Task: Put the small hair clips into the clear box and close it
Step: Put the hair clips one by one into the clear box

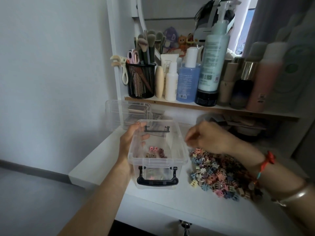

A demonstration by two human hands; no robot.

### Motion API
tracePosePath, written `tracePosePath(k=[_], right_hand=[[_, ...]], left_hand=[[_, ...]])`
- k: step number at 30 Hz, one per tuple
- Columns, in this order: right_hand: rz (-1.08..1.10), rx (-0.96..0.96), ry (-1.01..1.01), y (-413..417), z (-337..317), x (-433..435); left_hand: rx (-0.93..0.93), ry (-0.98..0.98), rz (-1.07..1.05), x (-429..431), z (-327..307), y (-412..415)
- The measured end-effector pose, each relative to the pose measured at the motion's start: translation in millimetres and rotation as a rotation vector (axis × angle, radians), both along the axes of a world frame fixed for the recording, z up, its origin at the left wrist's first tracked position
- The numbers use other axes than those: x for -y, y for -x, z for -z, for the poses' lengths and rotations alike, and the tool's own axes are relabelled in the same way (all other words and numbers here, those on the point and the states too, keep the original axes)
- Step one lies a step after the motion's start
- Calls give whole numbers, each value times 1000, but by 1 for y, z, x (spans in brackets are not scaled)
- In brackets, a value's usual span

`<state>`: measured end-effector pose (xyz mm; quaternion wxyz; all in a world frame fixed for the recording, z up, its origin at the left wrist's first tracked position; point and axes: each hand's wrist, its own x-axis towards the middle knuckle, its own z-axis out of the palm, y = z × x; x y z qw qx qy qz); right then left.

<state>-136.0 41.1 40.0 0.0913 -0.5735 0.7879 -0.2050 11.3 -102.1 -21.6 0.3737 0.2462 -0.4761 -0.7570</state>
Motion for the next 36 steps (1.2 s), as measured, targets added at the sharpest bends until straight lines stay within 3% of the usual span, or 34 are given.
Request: tracePosePath(k=[3,9,14,19,23,26,28,31,36], right_hand=[[-16,-155,-149,-1,16,0],[-13,-237,-152,-5,24,6],[-29,-175,-89,-5,12,3],[-63,-166,-243,-3,7,-6],[-88,-189,-231,-7,12,-3],[-34,-52,-88,-5,0,0],[23,165,107,-6,-12,2],[-62,504,302,-18,-28,5],[-119,478,283,-19,-21,12]], left_hand=[[-5,2,-11,-1,-1,0],[26,27,-36,0,3,1],[23,23,-27,1,3,0],[3,31,-49,-2,3,0],[-5,33,-26,0,4,0],[9,41,-53,1,6,2],[12,51,-57,2,7,2],[18,50,-35,2,6,1],[14,65,-32,2,5,1]])
